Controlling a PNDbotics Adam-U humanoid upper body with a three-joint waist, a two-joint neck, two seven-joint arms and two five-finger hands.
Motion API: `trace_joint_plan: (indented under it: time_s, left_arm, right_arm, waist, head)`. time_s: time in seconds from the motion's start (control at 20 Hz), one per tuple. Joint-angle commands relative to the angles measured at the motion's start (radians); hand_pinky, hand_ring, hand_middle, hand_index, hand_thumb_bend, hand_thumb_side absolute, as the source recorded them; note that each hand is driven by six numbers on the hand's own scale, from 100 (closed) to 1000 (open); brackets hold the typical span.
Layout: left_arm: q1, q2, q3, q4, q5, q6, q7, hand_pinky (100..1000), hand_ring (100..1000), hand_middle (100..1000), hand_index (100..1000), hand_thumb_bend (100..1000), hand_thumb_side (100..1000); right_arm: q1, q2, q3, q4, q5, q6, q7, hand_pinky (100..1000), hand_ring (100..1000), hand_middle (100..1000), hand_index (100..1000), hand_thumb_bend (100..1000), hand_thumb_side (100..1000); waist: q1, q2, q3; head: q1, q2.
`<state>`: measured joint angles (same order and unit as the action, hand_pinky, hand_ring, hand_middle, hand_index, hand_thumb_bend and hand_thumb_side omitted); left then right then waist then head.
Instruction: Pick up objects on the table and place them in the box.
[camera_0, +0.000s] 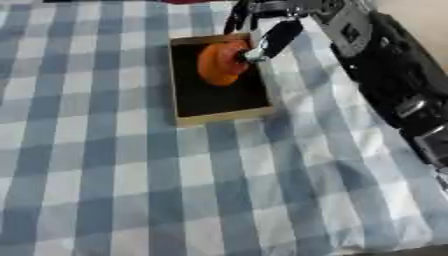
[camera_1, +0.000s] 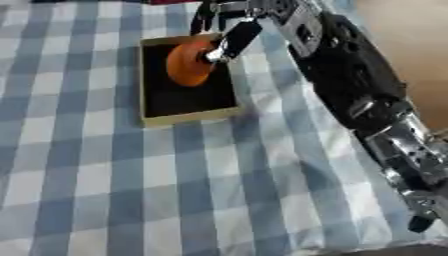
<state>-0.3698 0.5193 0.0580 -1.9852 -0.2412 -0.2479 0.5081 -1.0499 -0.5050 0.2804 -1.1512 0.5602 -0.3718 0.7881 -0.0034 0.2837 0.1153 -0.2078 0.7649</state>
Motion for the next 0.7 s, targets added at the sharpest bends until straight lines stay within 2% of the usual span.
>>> trace_joint_plan:
  time_s: [0.05, 0.4, 0.7]
  left_arm:
    - [-0.011, 0.017, 0.004, -0.015, 0.001, 0.000, -0.004, 846, 837, 738, 835, 134, 679]
    - [-0.011, 0.016, 0.004, -0.015, 0.001, 0.000, -0.005, 846, 836, 738, 835, 134, 680]
    - [-0.011, 0.017, 0.005, -0.015, 0.001, -0.001, -0.004, 846, 836, 738, 835, 135, 679]
  right_arm:
    - [-0.019, -0.038, -0.009, -0.061, -0.018, -0.102, 0.118, 726, 838, 801, 868, 325, 539]
    - [-0.012, -0.043, -0.008, -0.080, 0.005, -0.099, 0.119, 726, 834, 799, 870, 342, 527]
    - [-0.009, -0.052, -0.050, -0.131, -0.006, -0.060, 0.068, 683, 816, 782, 860, 315, 470]
  waist:
    - [0.002, -0.023, -0.001]
    - [0.002, -0.023, 0.000]
    - [0.004, -0.022, -0.002]
  head:
    - [0.001, 0.005]
    - [0.001, 0.005]
    - [0.003, 0.005]
